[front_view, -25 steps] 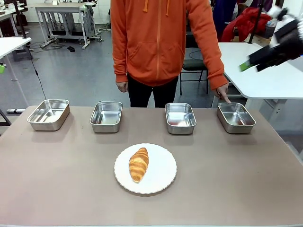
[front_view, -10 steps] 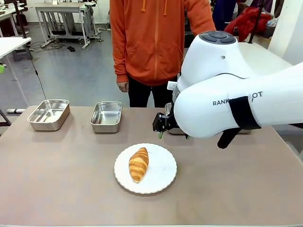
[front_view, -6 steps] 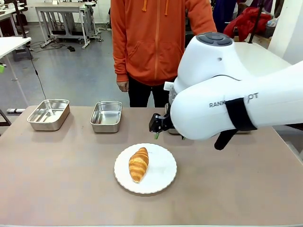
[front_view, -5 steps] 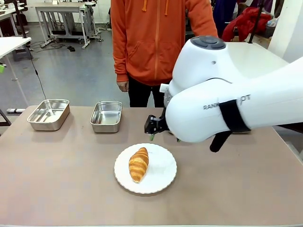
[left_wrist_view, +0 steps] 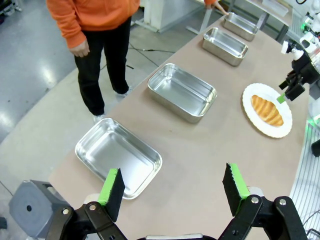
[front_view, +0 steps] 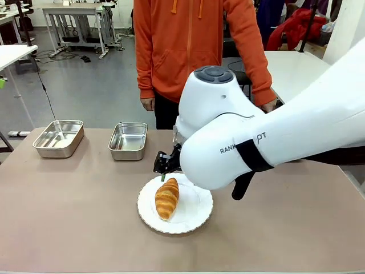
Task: Place the bread in the container.
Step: Place the Butter Roll into the Airtight Container indicated by the human.
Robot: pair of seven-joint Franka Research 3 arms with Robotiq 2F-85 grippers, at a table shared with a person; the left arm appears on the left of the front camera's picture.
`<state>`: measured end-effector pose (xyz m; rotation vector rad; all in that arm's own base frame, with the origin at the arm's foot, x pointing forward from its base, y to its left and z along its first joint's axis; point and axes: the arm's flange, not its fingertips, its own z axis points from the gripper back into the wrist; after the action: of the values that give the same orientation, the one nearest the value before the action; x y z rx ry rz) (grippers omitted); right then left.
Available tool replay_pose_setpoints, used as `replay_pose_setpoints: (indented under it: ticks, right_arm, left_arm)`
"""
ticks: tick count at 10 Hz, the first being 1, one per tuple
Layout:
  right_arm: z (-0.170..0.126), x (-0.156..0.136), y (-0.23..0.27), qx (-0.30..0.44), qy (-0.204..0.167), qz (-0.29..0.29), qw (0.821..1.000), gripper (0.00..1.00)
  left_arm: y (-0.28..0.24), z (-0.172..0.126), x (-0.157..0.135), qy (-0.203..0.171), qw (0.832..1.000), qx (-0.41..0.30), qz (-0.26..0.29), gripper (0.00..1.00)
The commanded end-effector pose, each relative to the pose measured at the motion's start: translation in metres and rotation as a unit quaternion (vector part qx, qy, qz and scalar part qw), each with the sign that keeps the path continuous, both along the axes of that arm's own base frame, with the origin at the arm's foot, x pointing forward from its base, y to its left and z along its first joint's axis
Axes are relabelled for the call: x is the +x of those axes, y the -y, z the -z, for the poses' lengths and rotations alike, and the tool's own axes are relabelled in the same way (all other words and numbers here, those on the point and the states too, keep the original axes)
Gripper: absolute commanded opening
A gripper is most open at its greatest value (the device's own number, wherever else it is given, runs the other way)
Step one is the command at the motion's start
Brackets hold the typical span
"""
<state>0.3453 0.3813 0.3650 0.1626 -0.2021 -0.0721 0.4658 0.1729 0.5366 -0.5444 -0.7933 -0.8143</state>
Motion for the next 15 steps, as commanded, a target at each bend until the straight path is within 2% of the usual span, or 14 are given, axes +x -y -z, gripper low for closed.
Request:
replay_pose_setpoints:
  ticks: [1, 6, 14, 15]
  right_arm:
    - [0.014, 0.011, -0.034, -0.013, -0.006, 0.015, 1.000, 1.00]
    - [0.045, 0.019, -0.064, -0.047, -0.046, 0.019, 0.998, 1.00]
    - [0.063, 0.022, -0.057, -0.070, -0.060, 0.042, 0.995, 1.00]
    - [0.062, 0.023, -0.056, -0.066, -0.056, 0.046, 0.995, 0.82]
  left_arm:
    - [0.000, -0.001, 0.000, 0.003, 1.000, -0.004, 0.001, 1.00]
    - [0.000, -0.001, 0.000, 0.003, 1.000, -0.004, 0.001, 1.00]
    - [0.000, -0.001, 0.000, 0.003, 1.000, -0.004, 0.001, 1.00]
    - [0.000, -0.001, 0.000, 0.003, 1.000, -0.004, 0.001, 1.00]
